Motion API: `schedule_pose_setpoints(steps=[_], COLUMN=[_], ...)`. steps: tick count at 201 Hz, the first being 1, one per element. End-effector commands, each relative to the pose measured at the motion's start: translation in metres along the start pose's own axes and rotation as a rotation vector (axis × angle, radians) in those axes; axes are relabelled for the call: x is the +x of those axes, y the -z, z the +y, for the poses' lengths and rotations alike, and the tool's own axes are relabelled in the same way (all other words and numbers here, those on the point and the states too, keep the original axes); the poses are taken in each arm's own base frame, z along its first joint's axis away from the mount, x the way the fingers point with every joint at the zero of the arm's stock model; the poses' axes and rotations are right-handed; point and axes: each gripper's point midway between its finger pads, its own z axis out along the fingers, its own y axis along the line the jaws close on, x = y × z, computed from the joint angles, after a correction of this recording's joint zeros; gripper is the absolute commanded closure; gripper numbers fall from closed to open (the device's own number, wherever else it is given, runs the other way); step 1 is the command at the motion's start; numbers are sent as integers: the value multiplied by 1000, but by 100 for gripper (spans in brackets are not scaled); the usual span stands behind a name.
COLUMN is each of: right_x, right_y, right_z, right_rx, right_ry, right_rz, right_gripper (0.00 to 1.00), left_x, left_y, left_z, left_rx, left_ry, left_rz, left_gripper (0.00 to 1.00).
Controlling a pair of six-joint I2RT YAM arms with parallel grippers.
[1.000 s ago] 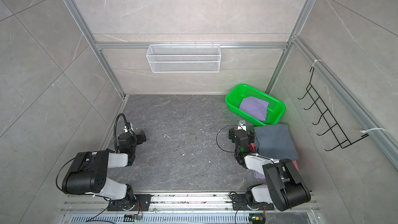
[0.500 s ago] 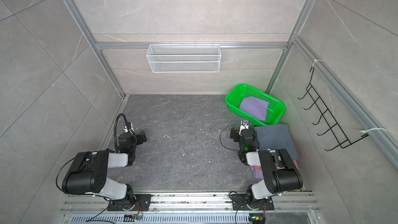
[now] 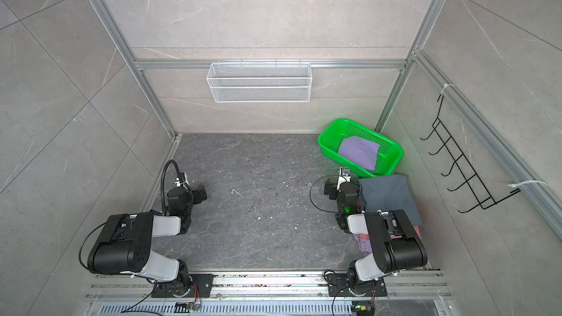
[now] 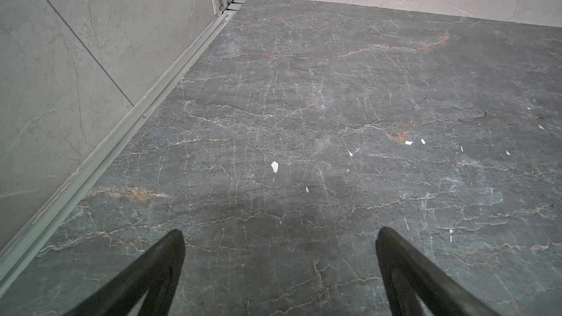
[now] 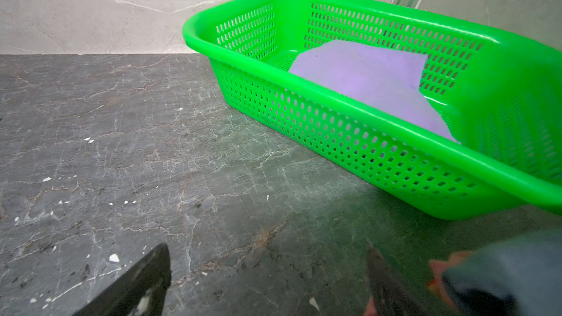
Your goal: Fold and stack the t-shirts
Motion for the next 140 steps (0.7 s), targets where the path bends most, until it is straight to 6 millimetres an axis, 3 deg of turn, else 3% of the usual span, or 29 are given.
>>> schedule_pose_setpoints(steps=[1, 140], right_x=[-4, -4], right_y=[1, 0], right_z=[1, 2], right_rx=[0, -4], right_ry=[9, 6], right_rz=[-19, -16], right_gripper=[0, 0], left_x=[-18, -19], left_y=[-1, -1], left_z=[2, 1], left_rx=[-14, -12], left_ry=[4, 2], left_rz=[-55, -56], left_gripper=[0, 0])
